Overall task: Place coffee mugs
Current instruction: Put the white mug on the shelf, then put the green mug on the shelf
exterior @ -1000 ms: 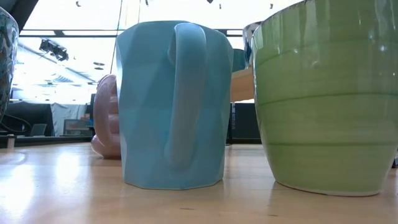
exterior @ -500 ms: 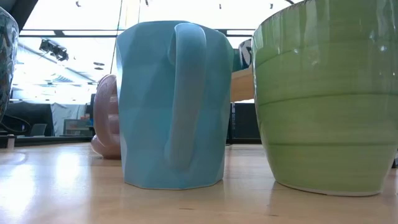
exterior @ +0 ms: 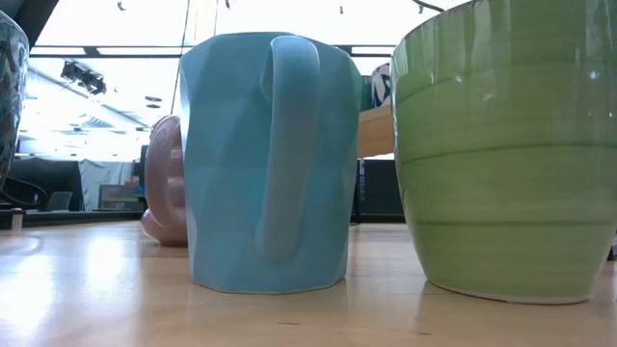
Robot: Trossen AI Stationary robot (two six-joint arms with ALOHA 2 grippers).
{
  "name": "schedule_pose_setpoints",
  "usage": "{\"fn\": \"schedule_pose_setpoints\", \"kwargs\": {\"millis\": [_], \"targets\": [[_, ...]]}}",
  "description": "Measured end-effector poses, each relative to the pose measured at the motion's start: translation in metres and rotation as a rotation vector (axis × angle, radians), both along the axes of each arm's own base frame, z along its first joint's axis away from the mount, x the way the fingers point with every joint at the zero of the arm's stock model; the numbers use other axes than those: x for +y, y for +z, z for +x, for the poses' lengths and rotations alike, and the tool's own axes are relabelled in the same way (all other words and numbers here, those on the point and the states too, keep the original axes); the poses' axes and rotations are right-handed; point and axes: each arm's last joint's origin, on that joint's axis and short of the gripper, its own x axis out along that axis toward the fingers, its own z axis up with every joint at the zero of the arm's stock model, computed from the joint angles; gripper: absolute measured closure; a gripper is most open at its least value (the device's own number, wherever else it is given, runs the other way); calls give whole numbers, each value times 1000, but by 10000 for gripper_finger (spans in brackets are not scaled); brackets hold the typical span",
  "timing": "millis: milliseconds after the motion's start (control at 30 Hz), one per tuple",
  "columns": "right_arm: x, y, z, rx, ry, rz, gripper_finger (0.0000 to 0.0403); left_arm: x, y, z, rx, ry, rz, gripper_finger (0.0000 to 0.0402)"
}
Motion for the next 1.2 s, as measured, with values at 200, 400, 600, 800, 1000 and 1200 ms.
{"fn": "schedule_pose_setpoints", "kwargs": {"millis": [200, 400, 600, 800, 1000, 1200], "targets": [[-1, -2, -1, 14, 18, 14, 304, 0, 0, 0, 0, 0, 1, 322], [1, -4, -2, 42, 46, 33, 281, 0, 0, 0, 0, 0, 1, 322], [4, -2, -8, 63, 53, 45, 280, 0, 0, 0, -1, 0, 1, 322], [6, 0, -12, 75, 57, 29, 279, 0, 0, 0, -1, 0, 1, 322], [7, 3, -14, 66, 66, 19, 256, 0, 0, 0, -1, 0, 1, 322], [10, 7, -19, 70, 68, 10, 222, 0, 0, 0, -1, 0, 1, 322]]}}
